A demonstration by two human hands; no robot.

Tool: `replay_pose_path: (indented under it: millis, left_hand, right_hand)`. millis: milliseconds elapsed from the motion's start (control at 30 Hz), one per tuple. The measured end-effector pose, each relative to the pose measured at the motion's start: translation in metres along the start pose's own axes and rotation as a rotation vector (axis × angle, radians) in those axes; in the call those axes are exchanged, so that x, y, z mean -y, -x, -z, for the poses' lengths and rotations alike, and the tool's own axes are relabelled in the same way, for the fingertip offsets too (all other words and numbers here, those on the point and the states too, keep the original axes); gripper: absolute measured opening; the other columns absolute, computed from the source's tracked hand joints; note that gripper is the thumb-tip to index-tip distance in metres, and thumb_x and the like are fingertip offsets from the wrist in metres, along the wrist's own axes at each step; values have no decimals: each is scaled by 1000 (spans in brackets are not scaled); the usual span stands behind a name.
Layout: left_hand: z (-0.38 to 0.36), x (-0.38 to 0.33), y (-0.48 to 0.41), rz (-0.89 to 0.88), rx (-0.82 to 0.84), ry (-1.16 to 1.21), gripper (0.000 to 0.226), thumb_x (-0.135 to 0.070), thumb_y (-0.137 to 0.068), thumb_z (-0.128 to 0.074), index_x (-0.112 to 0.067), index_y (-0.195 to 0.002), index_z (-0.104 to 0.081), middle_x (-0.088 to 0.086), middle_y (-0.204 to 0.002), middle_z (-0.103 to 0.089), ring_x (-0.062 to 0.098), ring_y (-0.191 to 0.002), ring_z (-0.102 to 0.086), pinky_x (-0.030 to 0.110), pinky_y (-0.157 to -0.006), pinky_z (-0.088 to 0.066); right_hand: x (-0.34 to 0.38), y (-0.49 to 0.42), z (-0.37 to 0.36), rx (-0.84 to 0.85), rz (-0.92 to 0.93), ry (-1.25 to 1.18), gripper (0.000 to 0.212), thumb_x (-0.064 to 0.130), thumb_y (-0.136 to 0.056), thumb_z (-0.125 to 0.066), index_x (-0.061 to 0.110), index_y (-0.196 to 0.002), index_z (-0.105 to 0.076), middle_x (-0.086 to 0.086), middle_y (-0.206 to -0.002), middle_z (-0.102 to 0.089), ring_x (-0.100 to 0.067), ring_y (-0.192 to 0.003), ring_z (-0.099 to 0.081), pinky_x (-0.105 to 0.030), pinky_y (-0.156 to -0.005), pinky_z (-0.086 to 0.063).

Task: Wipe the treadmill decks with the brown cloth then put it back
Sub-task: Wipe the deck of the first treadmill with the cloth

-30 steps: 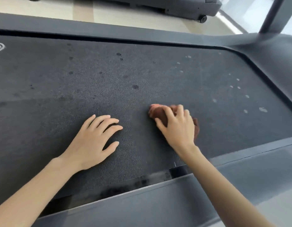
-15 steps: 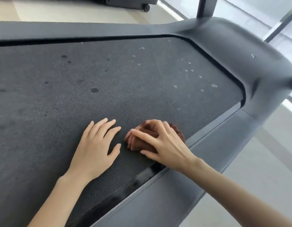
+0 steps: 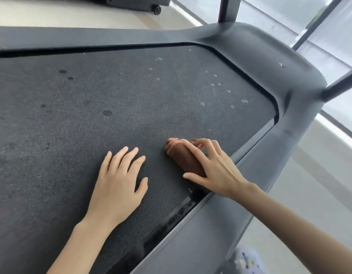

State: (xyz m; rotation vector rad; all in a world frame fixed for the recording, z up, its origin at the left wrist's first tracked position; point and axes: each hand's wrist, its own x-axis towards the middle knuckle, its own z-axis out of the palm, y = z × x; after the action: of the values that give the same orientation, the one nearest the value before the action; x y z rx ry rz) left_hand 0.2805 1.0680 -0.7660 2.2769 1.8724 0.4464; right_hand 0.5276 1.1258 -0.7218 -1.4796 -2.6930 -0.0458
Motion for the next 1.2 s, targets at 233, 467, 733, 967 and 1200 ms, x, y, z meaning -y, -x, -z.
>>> replay_pose_path:
  millis: [233, 467, 733, 967, 1200]
  left_hand:
    - [0, 0, -10, -8, 2, -2, 56, -40, -81, -32, -11, -120, -61, 6, -135, -53, 26, -130, -44, 51, -108, -30]
    - [-6, -15, -51, -130, 6, -26, 59, -41, -84, -31, -12, -130, -54, 3, -143, -45, 21, -136, -37, 49, -110, -30]
    - [-25, -48, -114, -126, 58, -35, 57, -36, -89, -52, -10, -139, -42, 4, -150, -35, 20, -141, -25, 44, -116, -19]
    - [-39, -72, -157, -97, 72, -62, 62, -44, -89, -25, -11, -138, -45, 2, -147, -39, 18, -140, -28, 44, -114, -22]
    - [-43, -83, -167, -25, 71, -38, 61, -45, -89, -30, -13, -138, -45, -1, -148, -36, 15, -140, -25, 42, -114, -17]
  right_hand:
    - [-12, -34, -25, -121, 301, -62, 53, 46, -91, -50, 19, -137, -49, 1, -138, -50, -20, -133, -41, -43, -116, -23]
    - [-124, -106, -18, -149, -277, -113, 38, 34, -90, -57, 22, -126, -54, 0, -124, -54, -26, -116, -49, -40, -90, -46]
    - [-98, -70, -36, -325, 138, -90, 40, 48, -90, -55, 29, -126, -59, 4, -120, -57, -17, -107, -52, -26, -86, -44]
    - [-198, -127, -25, -237, -156, -97, 33, 38, -85, -63, 33, -118, -62, 6, -117, -58, -22, -107, -56, -37, -70, -53]
    - [-188, -122, -29, -242, 90, -246, 37, 44, -80, -70, 28, -113, -66, 8, -116, -61, -14, -103, -60, -33, -81, -52]
